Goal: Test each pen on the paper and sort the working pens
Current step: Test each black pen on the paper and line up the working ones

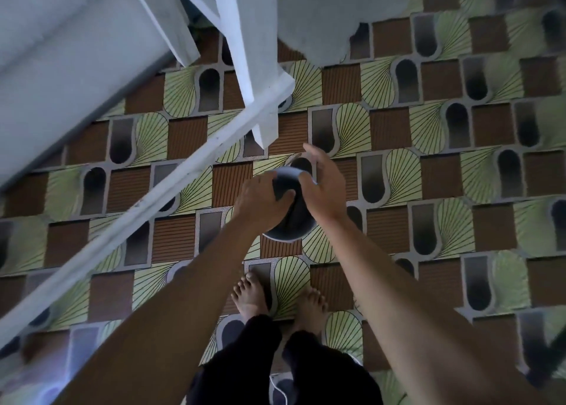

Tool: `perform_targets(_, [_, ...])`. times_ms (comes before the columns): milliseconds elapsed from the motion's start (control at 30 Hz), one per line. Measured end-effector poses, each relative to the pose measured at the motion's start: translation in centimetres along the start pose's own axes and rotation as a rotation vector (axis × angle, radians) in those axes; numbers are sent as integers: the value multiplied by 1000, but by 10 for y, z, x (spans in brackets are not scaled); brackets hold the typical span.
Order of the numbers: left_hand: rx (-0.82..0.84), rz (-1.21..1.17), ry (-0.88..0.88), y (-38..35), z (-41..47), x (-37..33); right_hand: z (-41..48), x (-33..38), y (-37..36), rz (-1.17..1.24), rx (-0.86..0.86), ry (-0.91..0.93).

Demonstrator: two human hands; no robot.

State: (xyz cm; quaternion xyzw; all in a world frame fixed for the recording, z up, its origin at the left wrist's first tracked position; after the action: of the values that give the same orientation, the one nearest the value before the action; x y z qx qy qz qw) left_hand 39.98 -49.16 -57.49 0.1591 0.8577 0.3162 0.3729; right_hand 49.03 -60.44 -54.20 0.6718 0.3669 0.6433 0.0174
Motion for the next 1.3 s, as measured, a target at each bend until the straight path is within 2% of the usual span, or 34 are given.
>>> perform_targets(100, [-40, -19, -26, 49, -44, -33, -16, 57, 33, 8, 12, 43])
perform_targets(467, [-377, -74, -224, 269, -222, -170, -69, 293, 145, 199, 119, 148])
perform_targets(633, [-490, -115, -331, 360, -299, -209, -99, 406, 171, 162, 207, 277])
perform_targets(733, [-531, -164, -337, 408, -336, -214, -113, 466, 172, 173, 280, 339])
perform_targets(833, [-619, -151, -334, 458, -366, -203, -124, 521, 152, 165, 377, 419])
perform_targets(967, [-702, -65, -240, 517, -391, -157, -135, 584, 95, 98, 522, 507])
perform_targets(1167, [-773, -5, -52, 593, -420, -38, -158, 665, -31, 35, 686, 606])
perform_targets(1300, [-775, 27, 61, 633, -428, 53, -170, 709, -127, -52, 734, 658])
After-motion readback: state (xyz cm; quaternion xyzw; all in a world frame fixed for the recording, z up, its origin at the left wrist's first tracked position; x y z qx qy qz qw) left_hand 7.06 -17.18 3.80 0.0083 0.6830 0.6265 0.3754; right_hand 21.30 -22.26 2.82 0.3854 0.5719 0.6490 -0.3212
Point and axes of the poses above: each hand's wrist, its own z-axis towards the middle knuckle, its own y-axis out of the back of the hand, x = y × z, the point moved 9 cm from there along z, towards the middle knuckle, and after that the axes turned 3 degrees about -z, right-handed, at the moved point
